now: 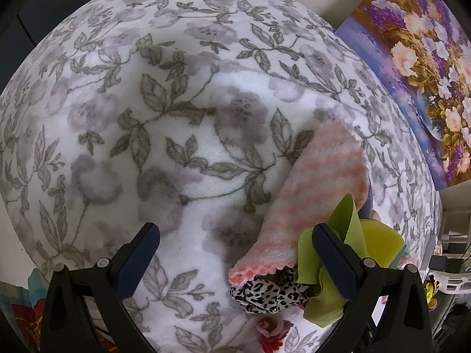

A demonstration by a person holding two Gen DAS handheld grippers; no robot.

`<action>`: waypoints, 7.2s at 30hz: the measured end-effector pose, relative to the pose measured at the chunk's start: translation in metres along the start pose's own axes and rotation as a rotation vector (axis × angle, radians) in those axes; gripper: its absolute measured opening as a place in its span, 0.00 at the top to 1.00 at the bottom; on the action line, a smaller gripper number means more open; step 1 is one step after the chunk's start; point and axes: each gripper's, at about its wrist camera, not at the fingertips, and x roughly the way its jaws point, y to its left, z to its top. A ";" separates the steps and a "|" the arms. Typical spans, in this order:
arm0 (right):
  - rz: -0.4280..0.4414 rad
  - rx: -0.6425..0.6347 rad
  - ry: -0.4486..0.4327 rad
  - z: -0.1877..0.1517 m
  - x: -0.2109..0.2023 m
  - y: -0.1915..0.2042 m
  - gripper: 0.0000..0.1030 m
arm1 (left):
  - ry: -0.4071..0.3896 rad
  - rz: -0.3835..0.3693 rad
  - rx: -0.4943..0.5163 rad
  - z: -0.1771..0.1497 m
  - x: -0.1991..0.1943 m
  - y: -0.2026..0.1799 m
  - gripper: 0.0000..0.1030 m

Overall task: Organize soft objects
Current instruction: 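Grasp the green felt cloth with the right tool, then grasp the pink striped fuzzy sock with the left tool, then carry sock and green felt into the tray and release both, then move both tools back toward the remaining pile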

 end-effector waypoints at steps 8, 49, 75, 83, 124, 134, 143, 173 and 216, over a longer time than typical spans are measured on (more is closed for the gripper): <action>0.014 0.011 0.003 -0.001 -0.006 -0.012 0.93 | 0.007 0.000 0.015 -0.001 0.003 -0.004 0.00; 0.027 -0.131 -0.070 -0.001 0.010 0.036 0.34 | 0.071 0.028 -0.006 0.005 0.029 0.007 0.00; -0.051 -0.074 -0.124 0.006 -0.006 0.019 0.92 | 0.083 -0.001 0.098 0.006 0.040 -0.021 0.02; -0.041 -0.017 -0.208 0.012 -0.039 -0.003 0.92 | 0.088 -0.037 0.137 0.002 0.048 -0.042 0.27; -0.001 0.067 -0.319 0.012 -0.080 -0.039 0.92 | -0.220 -0.311 0.171 0.006 -0.089 -0.044 0.87; -0.011 0.117 -0.316 0.009 -0.088 -0.062 0.92 | -0.295 -0.317 0.217 -0.013 -0.115 -0.064 0.87; -0.097 0.287 -0.286 -0.003 -0.094 -0.135 0.92 | -0.272 -0.330 0.363 -0.061 -0.107 -0.122 0.87; -0.222 0.519 -0.266 -0.029 -0.077 -0.295 0.89 | -0.043 -0.225 0.716 -0.183 0.007 -0.268 0.87; -0.269 0.470 -0.158 -0.041 -0.078 -0.280 0.43 | -0.056 -0.143 0.713 -0.167 -0.015 -0.244 0.21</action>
